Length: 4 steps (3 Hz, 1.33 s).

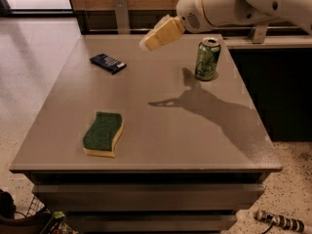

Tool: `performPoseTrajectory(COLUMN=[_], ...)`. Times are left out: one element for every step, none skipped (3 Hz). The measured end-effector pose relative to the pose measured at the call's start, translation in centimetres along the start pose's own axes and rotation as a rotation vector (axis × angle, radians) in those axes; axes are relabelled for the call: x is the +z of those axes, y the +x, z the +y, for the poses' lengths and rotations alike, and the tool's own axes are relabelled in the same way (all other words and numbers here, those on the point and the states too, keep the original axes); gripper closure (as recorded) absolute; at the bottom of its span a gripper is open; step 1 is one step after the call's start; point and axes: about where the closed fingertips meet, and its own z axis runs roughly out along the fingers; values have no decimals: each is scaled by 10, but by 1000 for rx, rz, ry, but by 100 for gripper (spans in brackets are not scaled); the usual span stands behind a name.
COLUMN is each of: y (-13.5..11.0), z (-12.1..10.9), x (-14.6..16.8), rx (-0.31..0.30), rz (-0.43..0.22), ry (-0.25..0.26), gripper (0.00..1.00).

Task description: Pick rxbar blueberry

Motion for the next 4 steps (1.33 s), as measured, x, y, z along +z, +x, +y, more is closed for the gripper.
performPoseTrajectory(y=[11,26,37,37], z=[4,9,27,34], x=[32,73,125,155], rx=[36,96,194,253], rz=[14,-2,-75,-141], ry=[-31,-64,-82,-65], gripper=[0,0,0,0])
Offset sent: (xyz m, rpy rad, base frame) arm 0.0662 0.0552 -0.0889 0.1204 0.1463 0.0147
